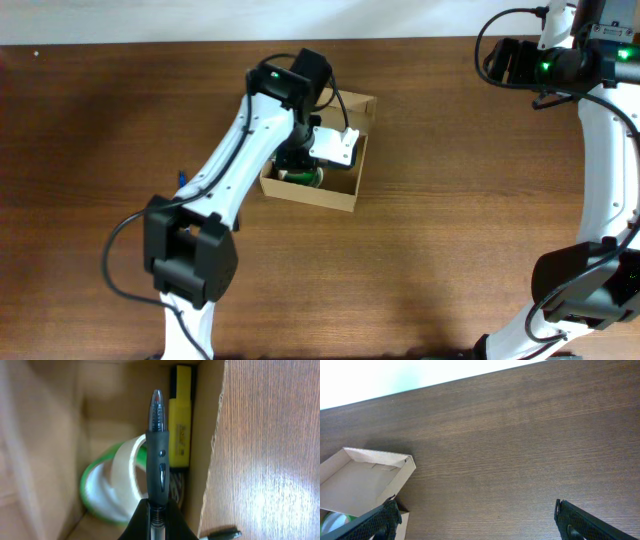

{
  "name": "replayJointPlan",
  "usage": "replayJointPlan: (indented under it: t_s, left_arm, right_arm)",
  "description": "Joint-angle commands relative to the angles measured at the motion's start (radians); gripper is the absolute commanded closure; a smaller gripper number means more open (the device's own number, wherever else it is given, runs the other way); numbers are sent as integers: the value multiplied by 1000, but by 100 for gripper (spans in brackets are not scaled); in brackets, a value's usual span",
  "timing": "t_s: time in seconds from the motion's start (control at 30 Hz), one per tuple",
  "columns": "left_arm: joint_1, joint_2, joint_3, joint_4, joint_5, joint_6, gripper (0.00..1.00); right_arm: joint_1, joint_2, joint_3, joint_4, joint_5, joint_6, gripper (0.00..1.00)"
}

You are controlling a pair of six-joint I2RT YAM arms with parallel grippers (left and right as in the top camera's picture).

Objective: Pack container
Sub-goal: 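Carry the black pen into the box and release it, then move the left gripper back to the blue pen and grasp it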

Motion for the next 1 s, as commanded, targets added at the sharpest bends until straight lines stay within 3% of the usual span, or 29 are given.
replayJointPlan:
  t_s: [0.0,0.4,0.43,0.5,0.7,0.83,0.97]
  left_arm:
    - [-20,49,12,-4,23,31,99]
    - [-40,83,13,29,0,-66,96]
    - [-42,80,13,29,-1,-81,72]
    - [-45,74,13,26,-2,-91,48]
    - [-56,34,31,25,-36,-91,46]
    - [-57,-26,57,26,-54,-119,61]
    - [-44,-106,90,27,-129,-177,61]
  right_arm:
    - [-2,-21,19,0,-5,7,1]
    - [-2,-21,19,0,-5,7,1]
    - [-2,-21,19,0,-5,7,1]
    - [-2,-21,19,0,-5,7,1]
    - [-2,-21,19,0,-5,7,1]
    - [-2,-21,19,0,-5,7,1]
    - [-2,-21,19,0,-5,7,1]
